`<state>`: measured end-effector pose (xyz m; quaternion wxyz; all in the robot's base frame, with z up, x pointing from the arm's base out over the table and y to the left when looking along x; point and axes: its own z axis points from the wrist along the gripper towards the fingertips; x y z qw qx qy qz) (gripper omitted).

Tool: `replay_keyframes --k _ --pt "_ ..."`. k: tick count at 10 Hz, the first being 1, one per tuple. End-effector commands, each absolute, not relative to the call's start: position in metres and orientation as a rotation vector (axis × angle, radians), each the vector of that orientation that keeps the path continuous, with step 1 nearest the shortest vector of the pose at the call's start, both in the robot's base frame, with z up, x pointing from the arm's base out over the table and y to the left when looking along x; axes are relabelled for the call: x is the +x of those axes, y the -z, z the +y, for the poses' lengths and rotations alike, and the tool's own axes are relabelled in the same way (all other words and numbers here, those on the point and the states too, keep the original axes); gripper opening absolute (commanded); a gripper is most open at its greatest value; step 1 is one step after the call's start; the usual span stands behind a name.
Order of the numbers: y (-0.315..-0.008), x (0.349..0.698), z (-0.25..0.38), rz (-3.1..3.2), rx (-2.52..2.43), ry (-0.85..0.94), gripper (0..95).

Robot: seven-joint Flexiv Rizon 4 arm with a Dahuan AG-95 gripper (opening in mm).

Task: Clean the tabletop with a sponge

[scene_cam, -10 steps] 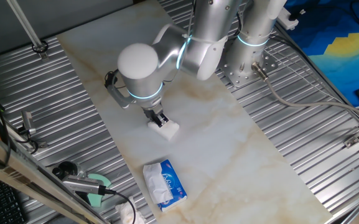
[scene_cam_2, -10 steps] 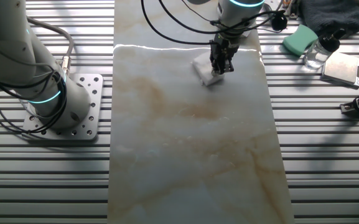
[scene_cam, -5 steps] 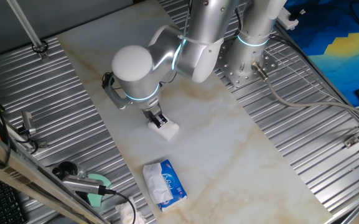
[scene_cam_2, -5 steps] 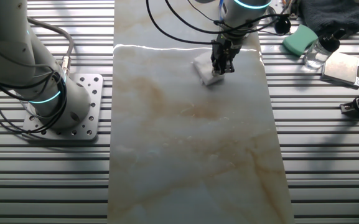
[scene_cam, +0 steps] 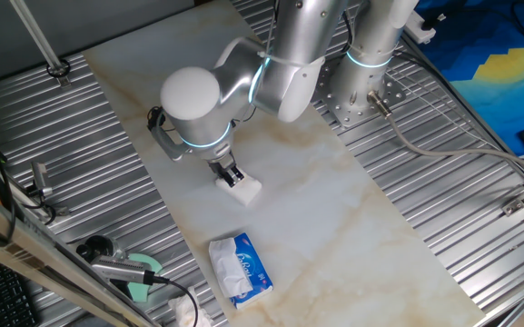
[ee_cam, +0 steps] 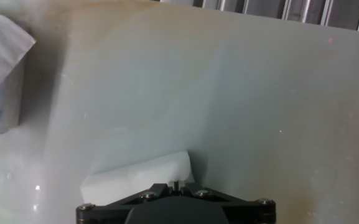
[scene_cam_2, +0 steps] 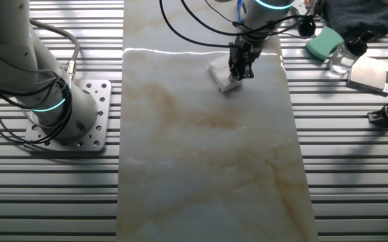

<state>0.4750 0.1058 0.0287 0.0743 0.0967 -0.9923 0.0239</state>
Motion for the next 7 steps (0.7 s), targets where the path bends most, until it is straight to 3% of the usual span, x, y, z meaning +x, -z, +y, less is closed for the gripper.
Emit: replay_keyframes --k 1,7 --pt "-0.03 0.474 0.106 -2.972 0.288 -0.071 0.0" --pt "-0.028 0.454 0.103 -2.966 0.309 -0.072 0.0"
